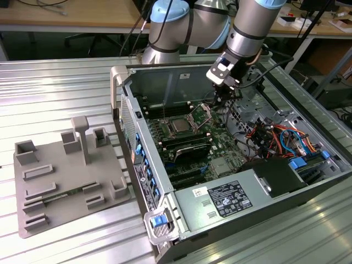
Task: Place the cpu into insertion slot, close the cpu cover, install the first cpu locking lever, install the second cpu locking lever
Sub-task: 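Place the cpu into insertion slot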
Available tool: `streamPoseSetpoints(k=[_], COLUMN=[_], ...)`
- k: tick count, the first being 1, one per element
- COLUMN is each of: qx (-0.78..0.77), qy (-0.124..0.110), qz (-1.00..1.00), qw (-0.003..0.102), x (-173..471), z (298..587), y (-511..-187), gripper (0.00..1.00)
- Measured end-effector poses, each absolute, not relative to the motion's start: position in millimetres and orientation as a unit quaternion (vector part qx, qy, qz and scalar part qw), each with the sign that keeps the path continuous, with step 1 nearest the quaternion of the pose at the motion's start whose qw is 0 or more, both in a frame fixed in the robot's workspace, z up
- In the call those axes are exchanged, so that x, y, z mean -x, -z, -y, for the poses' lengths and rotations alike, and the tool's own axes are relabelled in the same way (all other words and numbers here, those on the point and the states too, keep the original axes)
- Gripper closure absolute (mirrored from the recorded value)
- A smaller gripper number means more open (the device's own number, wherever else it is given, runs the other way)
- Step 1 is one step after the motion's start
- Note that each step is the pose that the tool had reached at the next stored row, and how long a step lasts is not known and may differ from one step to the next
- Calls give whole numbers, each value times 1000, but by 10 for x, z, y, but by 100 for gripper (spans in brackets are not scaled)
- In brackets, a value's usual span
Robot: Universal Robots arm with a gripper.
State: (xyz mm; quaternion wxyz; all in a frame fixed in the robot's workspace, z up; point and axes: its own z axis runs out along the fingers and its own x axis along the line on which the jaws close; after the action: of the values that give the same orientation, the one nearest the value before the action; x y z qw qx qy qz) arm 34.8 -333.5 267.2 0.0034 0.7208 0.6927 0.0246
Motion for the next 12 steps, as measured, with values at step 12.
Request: streamPoseSetpoints(k=[12], qx=[-721], qy=[-25], qz=[-693], qw=[3], x=[-233], z=[3335], y=[-2620], gripper=[89])
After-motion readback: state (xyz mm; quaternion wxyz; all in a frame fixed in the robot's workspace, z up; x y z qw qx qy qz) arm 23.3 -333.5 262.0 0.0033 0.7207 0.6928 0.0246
